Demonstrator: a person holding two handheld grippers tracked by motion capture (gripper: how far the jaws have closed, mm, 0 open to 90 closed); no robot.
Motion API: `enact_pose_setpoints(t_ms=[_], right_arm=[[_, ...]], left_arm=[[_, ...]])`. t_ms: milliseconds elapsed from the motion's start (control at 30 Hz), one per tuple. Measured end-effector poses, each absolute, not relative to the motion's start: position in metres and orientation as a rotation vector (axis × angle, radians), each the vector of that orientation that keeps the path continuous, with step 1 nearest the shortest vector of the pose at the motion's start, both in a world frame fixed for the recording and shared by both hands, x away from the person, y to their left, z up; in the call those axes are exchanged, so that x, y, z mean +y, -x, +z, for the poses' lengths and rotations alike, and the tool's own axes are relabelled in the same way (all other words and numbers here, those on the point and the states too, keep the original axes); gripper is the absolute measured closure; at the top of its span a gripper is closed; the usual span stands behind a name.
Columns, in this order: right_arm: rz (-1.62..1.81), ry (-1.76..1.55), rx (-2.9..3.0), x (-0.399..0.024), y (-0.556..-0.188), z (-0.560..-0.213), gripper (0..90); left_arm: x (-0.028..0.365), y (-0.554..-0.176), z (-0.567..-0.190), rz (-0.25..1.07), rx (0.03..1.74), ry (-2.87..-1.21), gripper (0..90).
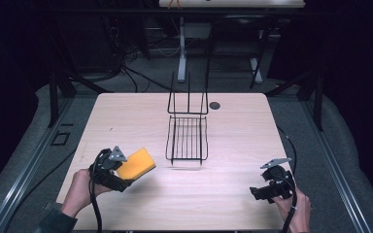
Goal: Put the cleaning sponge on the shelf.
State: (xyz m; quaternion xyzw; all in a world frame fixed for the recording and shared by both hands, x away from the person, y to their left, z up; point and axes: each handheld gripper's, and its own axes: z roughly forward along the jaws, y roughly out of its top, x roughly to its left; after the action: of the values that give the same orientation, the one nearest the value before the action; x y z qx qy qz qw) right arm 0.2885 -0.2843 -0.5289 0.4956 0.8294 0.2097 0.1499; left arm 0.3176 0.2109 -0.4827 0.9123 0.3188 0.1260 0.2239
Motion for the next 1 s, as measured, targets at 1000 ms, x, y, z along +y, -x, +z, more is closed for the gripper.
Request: enact_pose_setpoints(t_ms=[1000], right_arm=[[0.617, -1.336, 2.332, -0.285, -0.285, -0.524, 0.0]], left_arm=[[0.186, -0.332, -0.451, 0.370, 0.813, -2.483, 21.8]])
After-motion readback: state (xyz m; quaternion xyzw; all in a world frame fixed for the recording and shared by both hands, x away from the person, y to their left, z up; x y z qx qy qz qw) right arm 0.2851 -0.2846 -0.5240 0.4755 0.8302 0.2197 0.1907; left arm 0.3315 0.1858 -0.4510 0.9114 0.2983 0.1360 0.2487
